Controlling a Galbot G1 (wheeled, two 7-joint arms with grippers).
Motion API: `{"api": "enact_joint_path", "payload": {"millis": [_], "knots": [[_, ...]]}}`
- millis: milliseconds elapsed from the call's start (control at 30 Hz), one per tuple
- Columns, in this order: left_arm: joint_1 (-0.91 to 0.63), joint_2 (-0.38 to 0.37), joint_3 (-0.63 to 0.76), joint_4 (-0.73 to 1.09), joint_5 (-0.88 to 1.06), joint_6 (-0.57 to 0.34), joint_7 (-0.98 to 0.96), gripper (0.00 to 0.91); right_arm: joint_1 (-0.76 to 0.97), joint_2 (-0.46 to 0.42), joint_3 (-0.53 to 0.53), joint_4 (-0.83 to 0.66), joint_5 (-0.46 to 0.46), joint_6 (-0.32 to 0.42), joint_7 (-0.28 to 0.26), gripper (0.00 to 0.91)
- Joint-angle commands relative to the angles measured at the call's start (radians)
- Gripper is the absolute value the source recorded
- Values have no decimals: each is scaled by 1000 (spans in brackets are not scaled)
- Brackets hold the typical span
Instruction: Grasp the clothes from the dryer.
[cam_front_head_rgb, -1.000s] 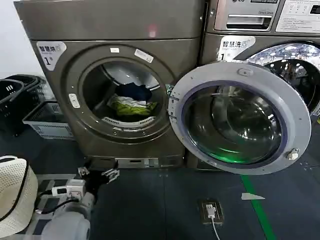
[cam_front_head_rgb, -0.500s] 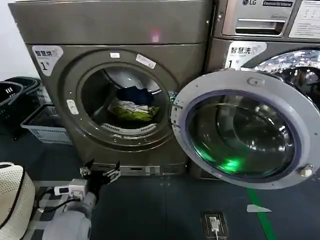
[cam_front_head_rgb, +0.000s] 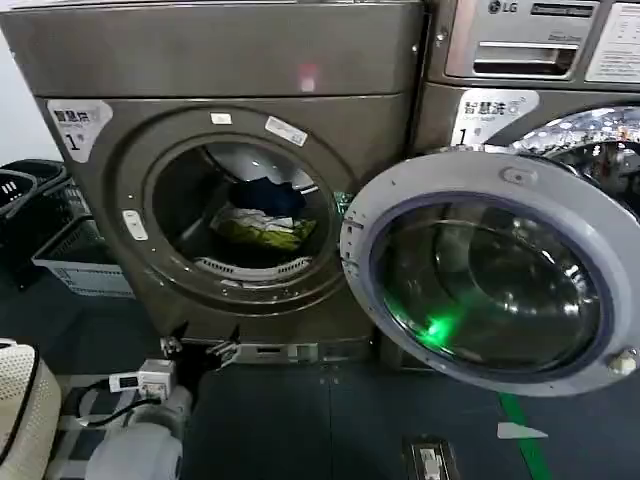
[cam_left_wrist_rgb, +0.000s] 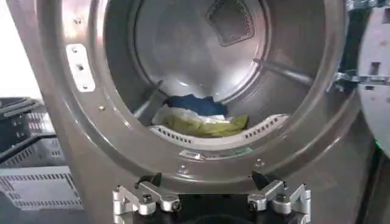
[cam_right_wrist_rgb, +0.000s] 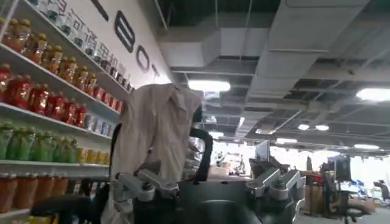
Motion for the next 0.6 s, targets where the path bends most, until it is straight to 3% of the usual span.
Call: {"api": "enact_joint_path", "payload": {"millis": [33,600], "knots": [[-1,0,-2,-1,-8,49,-4,907,0,2,-2,12,1,-1,1,907],[-16,10,1,3,-7,49,-4,907,3,17,-15,39,3,-4,2,907]]}}
